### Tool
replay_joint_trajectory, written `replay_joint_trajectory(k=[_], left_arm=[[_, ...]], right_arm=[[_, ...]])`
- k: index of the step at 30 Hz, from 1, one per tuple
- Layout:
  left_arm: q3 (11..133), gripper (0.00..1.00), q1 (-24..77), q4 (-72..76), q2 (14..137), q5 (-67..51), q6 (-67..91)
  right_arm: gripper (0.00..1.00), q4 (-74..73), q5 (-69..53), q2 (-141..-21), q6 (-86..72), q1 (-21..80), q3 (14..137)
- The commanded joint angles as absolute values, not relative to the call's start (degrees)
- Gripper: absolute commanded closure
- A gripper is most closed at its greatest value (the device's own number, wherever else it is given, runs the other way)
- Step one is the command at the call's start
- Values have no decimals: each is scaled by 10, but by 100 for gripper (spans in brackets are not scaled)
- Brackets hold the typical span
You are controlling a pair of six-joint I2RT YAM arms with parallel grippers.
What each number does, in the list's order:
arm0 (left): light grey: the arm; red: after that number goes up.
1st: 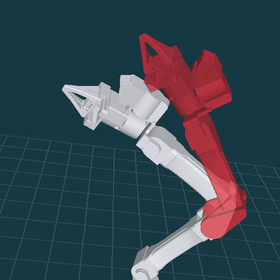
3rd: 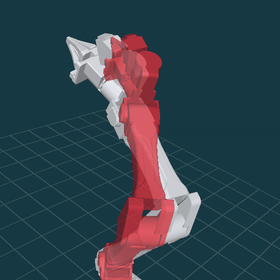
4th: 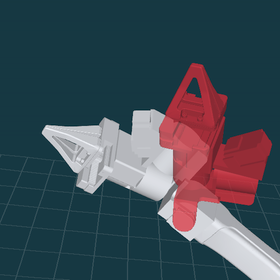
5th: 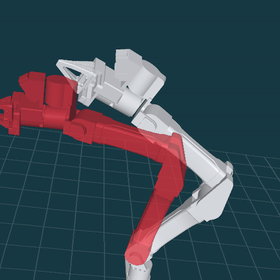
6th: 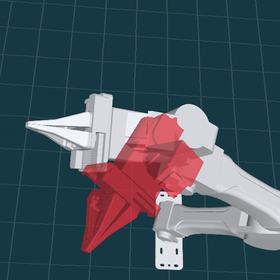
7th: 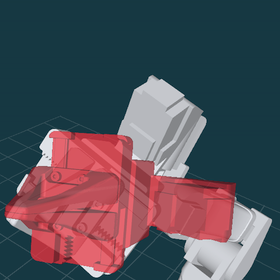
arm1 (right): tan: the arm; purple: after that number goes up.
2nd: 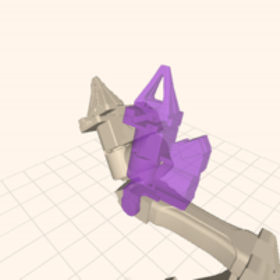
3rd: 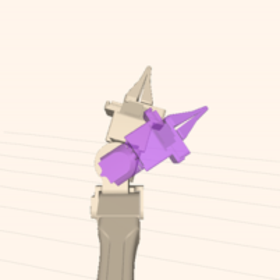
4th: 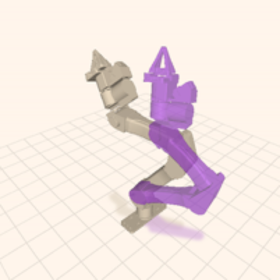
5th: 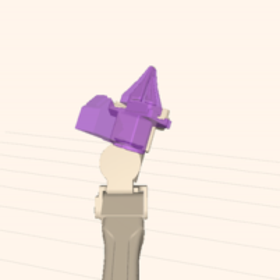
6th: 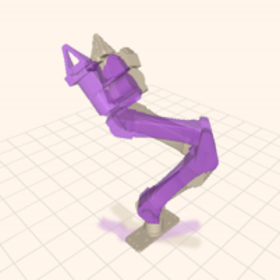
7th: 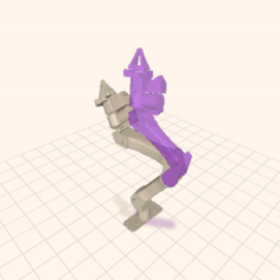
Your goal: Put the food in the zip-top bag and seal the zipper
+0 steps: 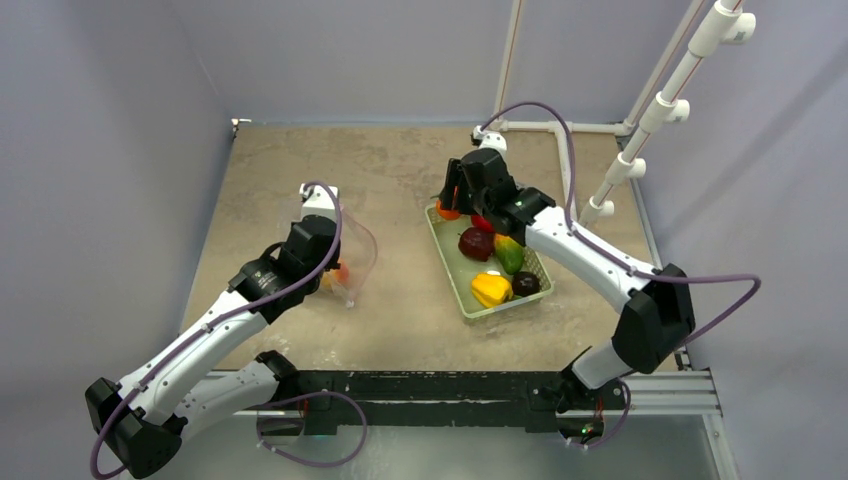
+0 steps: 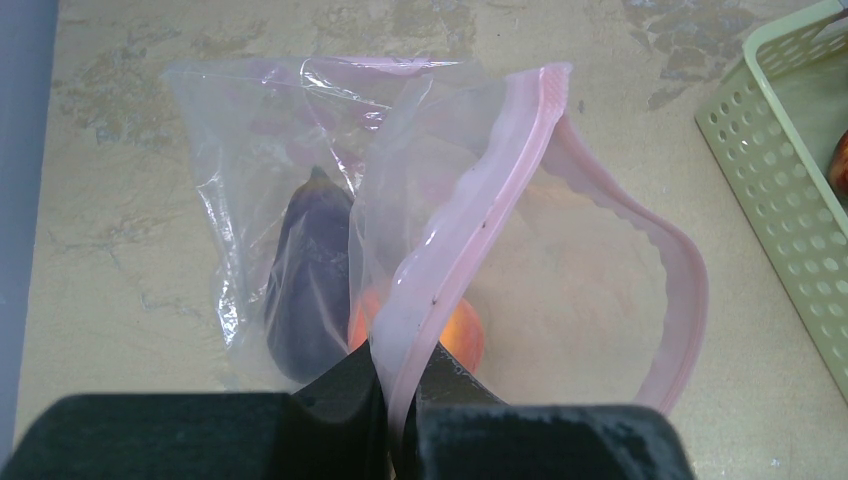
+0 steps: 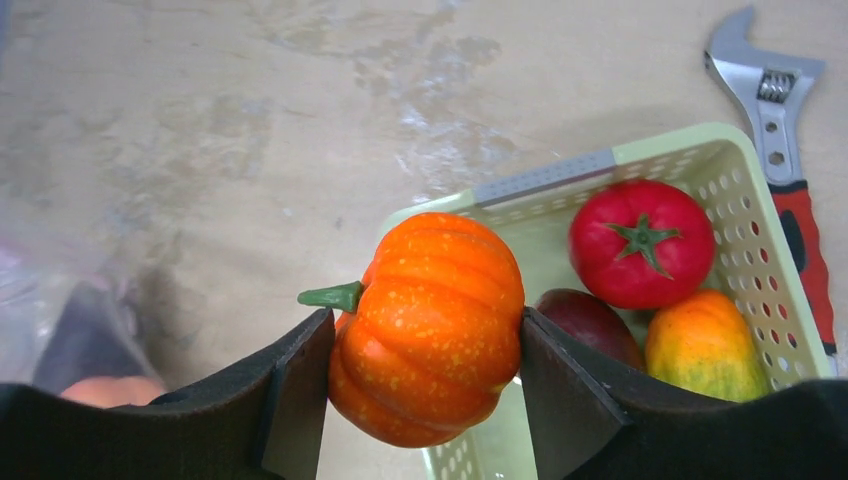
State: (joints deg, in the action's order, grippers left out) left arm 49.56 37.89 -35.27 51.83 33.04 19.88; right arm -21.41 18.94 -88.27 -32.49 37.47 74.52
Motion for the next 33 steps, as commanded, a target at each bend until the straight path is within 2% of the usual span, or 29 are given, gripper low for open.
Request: replay_joint_trajectory(k=[1,10,19,33], left_arm=[[495,100,377,-334,511,336,195],[495,100,377,-335,506,337,195],[495,100,377,-336,505,338,195],[495,100,377,-336,506,336,195]], right_arm=[[80,-173,137,-825,-294,403,732],[80,-127,78,-781,-261,492,714],[79,-86,59,-790,-218,592,718],[77,-56,77,-878,-191,629,765]])
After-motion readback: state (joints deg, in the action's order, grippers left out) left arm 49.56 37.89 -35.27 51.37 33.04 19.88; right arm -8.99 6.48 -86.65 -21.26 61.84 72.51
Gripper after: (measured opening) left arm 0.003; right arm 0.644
